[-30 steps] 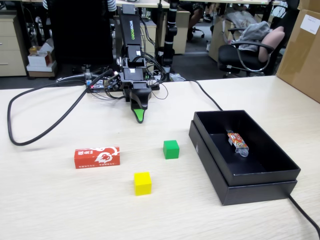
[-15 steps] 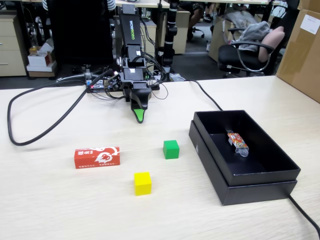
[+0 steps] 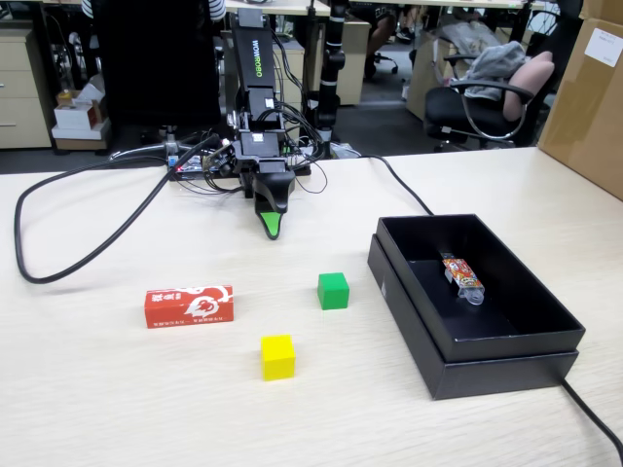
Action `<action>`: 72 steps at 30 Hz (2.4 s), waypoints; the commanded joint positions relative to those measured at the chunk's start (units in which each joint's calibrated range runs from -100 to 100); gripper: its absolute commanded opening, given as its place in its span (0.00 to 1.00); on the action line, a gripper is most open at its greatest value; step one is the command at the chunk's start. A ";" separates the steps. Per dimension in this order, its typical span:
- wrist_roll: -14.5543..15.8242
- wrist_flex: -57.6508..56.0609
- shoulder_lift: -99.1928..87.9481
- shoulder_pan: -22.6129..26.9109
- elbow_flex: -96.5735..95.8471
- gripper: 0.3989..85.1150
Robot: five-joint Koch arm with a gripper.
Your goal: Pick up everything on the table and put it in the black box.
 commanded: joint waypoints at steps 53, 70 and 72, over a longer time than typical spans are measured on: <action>-0.05 -5.43 0.01 -0.20 1.86 0.57; 2.98 -44.83 0.01 0.15 29.33 0.61; 2.98 -48.20 0.01 0.44 33.59 0.61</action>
